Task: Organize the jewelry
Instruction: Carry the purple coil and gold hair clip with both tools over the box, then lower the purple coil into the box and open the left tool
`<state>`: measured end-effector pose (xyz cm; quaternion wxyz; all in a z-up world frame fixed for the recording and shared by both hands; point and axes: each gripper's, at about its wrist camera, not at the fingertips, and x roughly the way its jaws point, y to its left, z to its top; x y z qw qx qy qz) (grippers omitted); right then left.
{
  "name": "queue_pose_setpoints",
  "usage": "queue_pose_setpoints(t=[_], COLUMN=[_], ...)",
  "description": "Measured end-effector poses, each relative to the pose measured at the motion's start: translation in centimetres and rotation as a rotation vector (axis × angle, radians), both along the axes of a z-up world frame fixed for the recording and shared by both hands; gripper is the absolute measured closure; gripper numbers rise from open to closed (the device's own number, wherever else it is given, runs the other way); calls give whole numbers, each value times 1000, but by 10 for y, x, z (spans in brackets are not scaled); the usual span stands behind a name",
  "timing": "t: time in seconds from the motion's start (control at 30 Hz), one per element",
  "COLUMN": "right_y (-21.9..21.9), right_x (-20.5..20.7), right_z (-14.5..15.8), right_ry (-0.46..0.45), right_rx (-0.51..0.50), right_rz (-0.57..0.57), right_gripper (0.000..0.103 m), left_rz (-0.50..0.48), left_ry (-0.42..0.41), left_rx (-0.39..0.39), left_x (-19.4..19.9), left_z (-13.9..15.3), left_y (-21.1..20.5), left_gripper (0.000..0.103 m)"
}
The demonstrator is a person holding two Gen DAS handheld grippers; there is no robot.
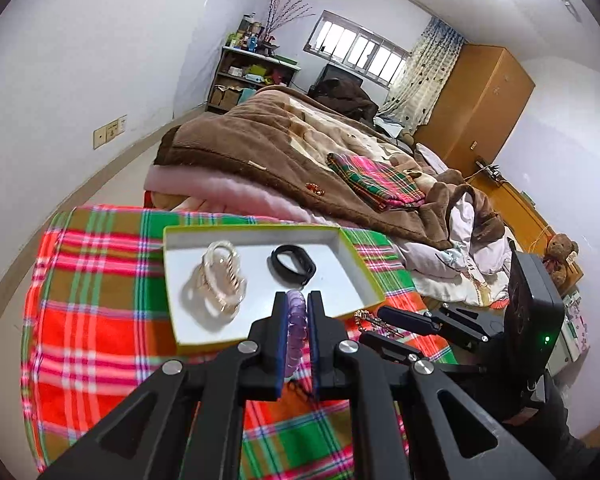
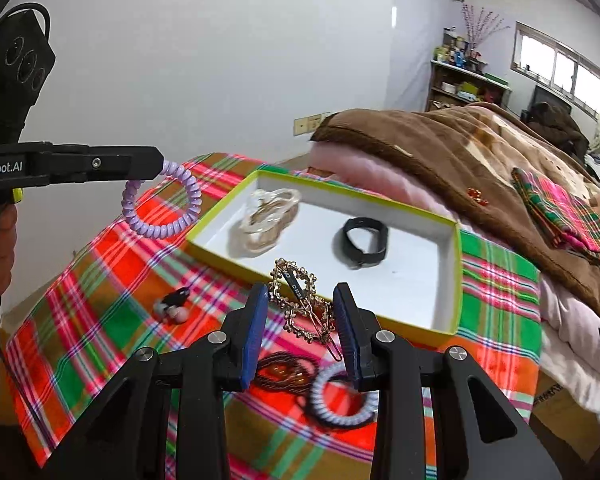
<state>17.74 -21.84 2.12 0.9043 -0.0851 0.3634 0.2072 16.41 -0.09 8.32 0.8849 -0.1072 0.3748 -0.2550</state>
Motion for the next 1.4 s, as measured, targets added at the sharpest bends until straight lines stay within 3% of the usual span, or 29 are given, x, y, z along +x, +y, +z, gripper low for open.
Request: queue_pose_setpoints(t=[0.33,0.67,0.97,1.4], right_y=[-24,-46,-48,-52], right_x=[34,82,120,151], right_z=[-1,-17,-33,-55], right_ry=[19,69,105,151], right_rx=[-13,-9,-34,-76], right_rz=[-68,-177,-209,-242], right_gripper=[68,68,68,68], left_rz=[-59,-82,-63,6], left_ry=[12,91,168,187], left_rx=[12,22,21,123], left_x=[38,87,120,140], left_z=[0,-27,-58,-79], left_y=[-33,-59,-71,-70], left_gripper=[93,93,93,93])
